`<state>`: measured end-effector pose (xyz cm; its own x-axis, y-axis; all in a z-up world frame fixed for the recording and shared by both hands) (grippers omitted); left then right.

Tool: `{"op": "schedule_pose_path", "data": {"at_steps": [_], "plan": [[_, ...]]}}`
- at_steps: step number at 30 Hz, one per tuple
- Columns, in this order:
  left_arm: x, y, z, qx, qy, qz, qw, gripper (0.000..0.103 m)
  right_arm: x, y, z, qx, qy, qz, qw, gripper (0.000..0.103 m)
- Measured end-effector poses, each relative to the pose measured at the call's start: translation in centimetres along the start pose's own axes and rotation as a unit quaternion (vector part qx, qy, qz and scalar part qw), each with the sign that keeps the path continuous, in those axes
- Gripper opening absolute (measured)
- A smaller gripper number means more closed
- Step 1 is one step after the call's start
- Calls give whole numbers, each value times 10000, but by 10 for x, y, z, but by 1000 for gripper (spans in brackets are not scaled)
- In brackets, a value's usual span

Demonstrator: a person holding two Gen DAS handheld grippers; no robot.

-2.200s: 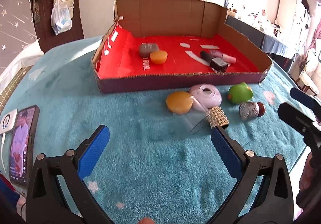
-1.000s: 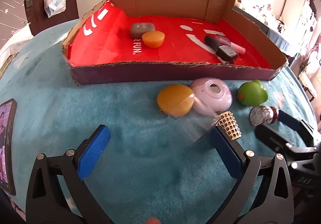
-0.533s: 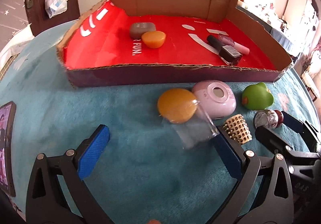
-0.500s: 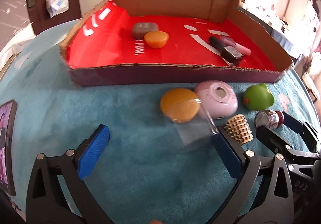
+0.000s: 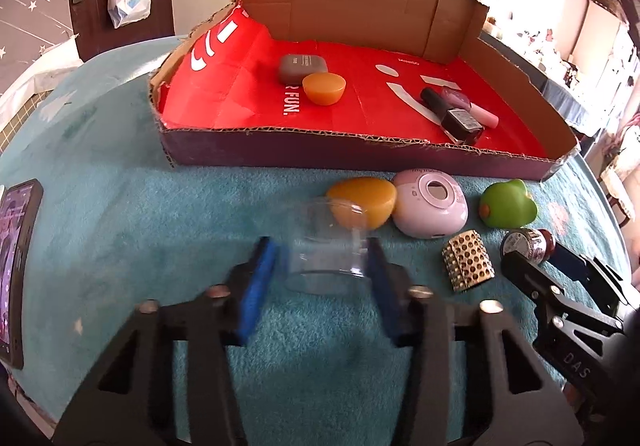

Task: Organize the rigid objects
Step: 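Grasp the red-capped glitter bottle with the right tool while the left tool grasps the clear cup, then carry the glitter bottle and clear cup up and into the red-lined box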

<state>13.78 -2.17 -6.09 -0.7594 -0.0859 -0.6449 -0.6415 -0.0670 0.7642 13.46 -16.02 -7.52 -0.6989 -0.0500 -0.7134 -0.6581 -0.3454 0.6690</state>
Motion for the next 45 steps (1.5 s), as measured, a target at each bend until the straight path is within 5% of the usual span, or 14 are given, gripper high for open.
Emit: {"op": "schedule_pose_path", "data": {"at_steps": [27,45], "plan": [[9,38,-1,302,-179,-276,9990,37,-1,39,25,-552,81,-158,9983,60],[-21,47,-6,370,-286,-555,9974,37,-25,44,36,-637,353,-316,9968,60]]}}
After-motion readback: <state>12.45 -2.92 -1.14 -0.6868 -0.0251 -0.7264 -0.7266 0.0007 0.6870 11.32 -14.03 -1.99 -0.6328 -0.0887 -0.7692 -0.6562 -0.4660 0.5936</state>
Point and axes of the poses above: each gripper's, at about its wrist camera, not at the fingertips, and y roughly against the way its jaws point, z to its left, x to its underside, the point moved 9 cm from there along -y, roughly the way its jaws point, and after that the axes turned 9 degrees about -x, right-handed, at the moved point
